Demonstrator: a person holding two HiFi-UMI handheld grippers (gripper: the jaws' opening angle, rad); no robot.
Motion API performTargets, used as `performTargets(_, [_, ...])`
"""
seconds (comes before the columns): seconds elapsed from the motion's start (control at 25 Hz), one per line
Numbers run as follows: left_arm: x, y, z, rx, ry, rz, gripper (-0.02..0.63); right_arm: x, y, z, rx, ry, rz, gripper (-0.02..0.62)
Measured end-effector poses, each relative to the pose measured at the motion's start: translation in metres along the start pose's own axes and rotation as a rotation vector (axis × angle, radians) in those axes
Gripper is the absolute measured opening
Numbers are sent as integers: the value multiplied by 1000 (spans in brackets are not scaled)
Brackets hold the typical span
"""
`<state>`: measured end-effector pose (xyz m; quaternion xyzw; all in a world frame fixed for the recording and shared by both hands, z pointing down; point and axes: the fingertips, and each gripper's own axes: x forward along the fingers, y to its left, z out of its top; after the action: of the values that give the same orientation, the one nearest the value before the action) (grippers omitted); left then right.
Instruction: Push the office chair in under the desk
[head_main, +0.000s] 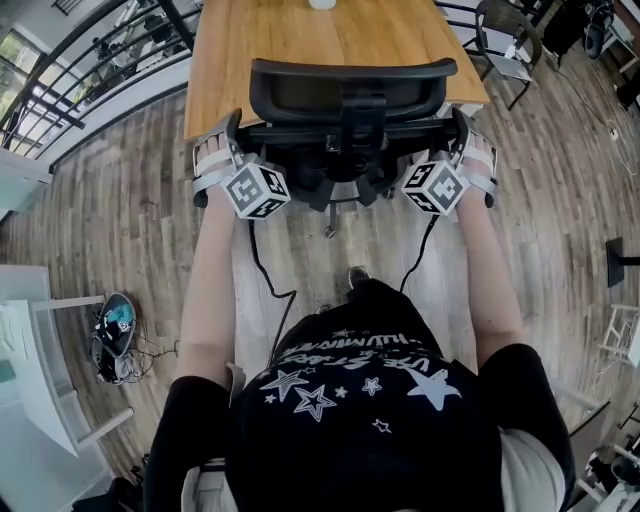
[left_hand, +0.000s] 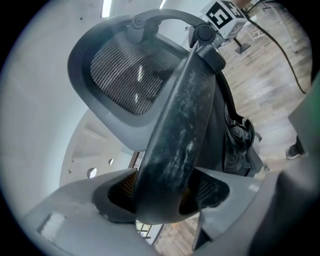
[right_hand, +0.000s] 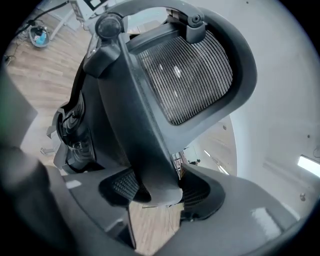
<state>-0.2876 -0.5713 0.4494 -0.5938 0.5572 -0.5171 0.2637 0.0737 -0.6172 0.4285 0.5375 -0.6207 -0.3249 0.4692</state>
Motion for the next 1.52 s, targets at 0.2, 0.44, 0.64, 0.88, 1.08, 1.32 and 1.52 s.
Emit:
performTargets(0.2, [24, 3, 10, 7, 14, 7, 316, 35, -7, 1, -9, -22, 6, 241])
performTargets(0.44, [81, 24, 18, 16, 40, -14, 316, 100, -24, 19, -28, -29, 27, 241])
performTargets(0.64, [86, 23, 17, 29, 49, -9, 316, 100, -22, 18, -24, -45, -1, 241])
performTargets(0.88, [98, 23, 16, 30, 73, 0, 316, 108, -19, 19, -14, -54, -5, 241])
performTargets(1.08, [102, 22, 13, 34, 79, 7, 319, 111, -15, 19, -15, -69, -11, 241])
performTargets(1.32, [105, 22, 14, 45, 76, 18, 321, 117, -17, 21, -22, -90, -16, 241])
performTargets(1.52, [102, 21, 11, 43, 80, 25, 327, 114, -16, 22, -27, -113, -25, 242])
